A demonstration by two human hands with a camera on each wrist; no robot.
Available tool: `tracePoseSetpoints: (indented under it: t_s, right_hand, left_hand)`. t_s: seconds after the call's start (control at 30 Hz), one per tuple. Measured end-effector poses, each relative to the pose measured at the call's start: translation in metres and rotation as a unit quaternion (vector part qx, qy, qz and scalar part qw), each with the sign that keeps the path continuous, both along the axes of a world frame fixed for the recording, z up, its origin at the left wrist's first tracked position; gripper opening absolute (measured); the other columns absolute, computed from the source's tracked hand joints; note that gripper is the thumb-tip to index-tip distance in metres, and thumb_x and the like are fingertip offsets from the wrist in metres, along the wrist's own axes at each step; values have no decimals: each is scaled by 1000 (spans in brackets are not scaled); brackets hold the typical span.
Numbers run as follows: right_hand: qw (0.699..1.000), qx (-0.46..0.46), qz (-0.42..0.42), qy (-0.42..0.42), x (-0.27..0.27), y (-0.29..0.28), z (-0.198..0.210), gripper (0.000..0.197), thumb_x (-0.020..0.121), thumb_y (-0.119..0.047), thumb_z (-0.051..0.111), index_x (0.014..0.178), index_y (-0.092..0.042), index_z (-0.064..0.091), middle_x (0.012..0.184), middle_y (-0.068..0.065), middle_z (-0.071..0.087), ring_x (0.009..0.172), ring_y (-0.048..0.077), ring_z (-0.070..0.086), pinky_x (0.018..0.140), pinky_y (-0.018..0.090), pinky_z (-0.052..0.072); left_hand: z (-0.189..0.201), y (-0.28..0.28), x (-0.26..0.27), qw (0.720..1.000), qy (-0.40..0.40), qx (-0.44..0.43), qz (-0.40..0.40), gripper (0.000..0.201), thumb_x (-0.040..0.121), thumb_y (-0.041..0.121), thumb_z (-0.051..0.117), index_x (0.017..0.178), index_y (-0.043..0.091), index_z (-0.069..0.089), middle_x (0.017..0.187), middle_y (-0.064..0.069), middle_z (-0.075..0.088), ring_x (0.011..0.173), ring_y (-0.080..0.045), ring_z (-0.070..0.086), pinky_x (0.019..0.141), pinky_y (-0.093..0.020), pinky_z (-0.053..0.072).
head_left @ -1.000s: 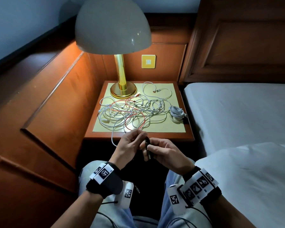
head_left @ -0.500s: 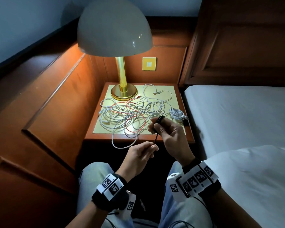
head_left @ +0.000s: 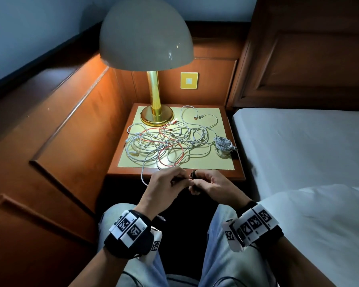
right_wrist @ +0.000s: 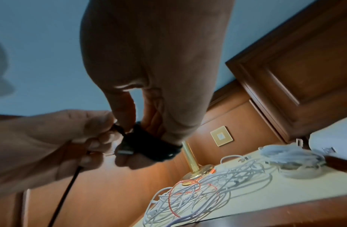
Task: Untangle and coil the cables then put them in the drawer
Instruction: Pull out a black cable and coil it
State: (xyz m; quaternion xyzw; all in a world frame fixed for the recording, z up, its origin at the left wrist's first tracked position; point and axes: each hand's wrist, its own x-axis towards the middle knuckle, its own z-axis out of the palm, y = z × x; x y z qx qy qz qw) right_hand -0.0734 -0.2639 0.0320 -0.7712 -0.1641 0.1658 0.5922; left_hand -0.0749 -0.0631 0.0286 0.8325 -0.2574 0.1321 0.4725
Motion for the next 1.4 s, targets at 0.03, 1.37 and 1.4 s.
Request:
tracePoseSetpoints:
  t_s: [0.03,1.37,1.4]
  right_hand:
    - [997,49,16,52,0,-1,2,15,100,-6,50,91,-2,62,82,7,65,75,15,58,74,25,46]
    - [941,163,-223,198,-4,24,-15,29,107,-26,41,106,-8,64,93,8,64,72,14,56,61,24,47]
    - [957,106,-181,200,-8,27,-25,27,106,-25,43,111,-10,65,96,5,61,73,11,53,59,22,45]
  left_hand:
    - [1,0,1,1000,15,-16,-9,14,80,13,83,87,9,72,79,6,71,73,-5,64,72,-15,48]
    - [35,-5,6,834,362,-416,24,24,82,-8,71,106,-7,73,92,-27,71,76,-31,70,72,-34,63]
    - [38,-5,7,832,358,-423,25,25,83,-9,70,108,-8,72,91,-25,71,74,-29,71,69,-31,62]
